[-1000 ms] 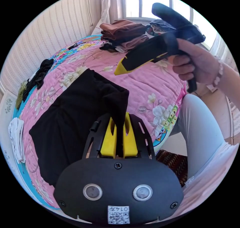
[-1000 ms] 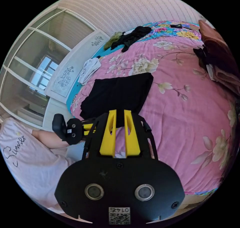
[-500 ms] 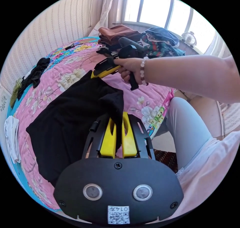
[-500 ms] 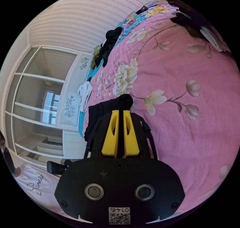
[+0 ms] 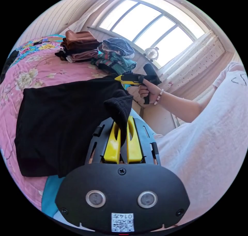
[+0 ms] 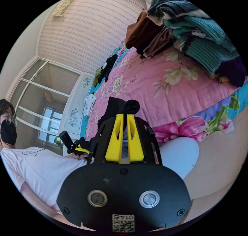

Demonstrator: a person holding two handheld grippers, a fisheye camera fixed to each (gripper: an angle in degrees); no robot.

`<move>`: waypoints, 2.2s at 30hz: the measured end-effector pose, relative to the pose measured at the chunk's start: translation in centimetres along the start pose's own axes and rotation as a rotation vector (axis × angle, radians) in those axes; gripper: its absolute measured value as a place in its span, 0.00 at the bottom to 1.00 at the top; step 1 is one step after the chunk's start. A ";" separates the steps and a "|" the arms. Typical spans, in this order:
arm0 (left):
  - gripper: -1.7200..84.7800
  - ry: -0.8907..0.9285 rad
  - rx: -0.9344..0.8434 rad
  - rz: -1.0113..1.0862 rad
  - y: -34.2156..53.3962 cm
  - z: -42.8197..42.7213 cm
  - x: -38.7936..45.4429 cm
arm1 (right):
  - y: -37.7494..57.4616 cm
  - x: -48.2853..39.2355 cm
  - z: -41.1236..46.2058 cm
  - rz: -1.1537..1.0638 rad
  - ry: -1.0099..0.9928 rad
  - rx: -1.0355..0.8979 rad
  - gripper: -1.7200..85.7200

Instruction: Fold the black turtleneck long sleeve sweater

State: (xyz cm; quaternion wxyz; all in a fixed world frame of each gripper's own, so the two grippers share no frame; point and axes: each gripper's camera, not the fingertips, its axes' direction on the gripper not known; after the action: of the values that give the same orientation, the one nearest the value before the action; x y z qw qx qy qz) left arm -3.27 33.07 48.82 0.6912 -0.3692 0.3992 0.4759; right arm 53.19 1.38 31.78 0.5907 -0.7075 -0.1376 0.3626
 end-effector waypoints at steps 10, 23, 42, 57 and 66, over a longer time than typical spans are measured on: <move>0.01 -0.271 0.270 -0.325 7.9 -7.9 -4.7 | -4.7 -9.8 5.0 -0.171 -0.037 -0.050 0.04; 0.02 -0.518 0.276 -0.738 14.4 -13.0 -13.7 | -13.3 -22.0 17.8 -0.295 0.131 -0.272 0.05; 0.02 -0.414 0.236 -0.859 15.0 -13.6 -17.1 | -19.2 -26.7 22.4 -0.439 0.396 -0.516 0.04; 0.01 -0.468 0.296 -0.900 14.2 -18.2 -16.9 | -20.7 -29.9 18.3 -0.594 0.264 -0.443 0.09; 0.13 -0.558 0.272 -0.836 11.8 -19.1 -17.7 | -19.3 -28.8 20.3 -0.549 0.299 -0.653 0.18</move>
State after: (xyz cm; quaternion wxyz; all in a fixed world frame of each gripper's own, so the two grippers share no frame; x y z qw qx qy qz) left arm -22.38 12.92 55.48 0.9441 -0.2632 0.0765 0.1835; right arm 23.89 3.48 59.17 0.4243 -0.8387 -0.3405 0.0239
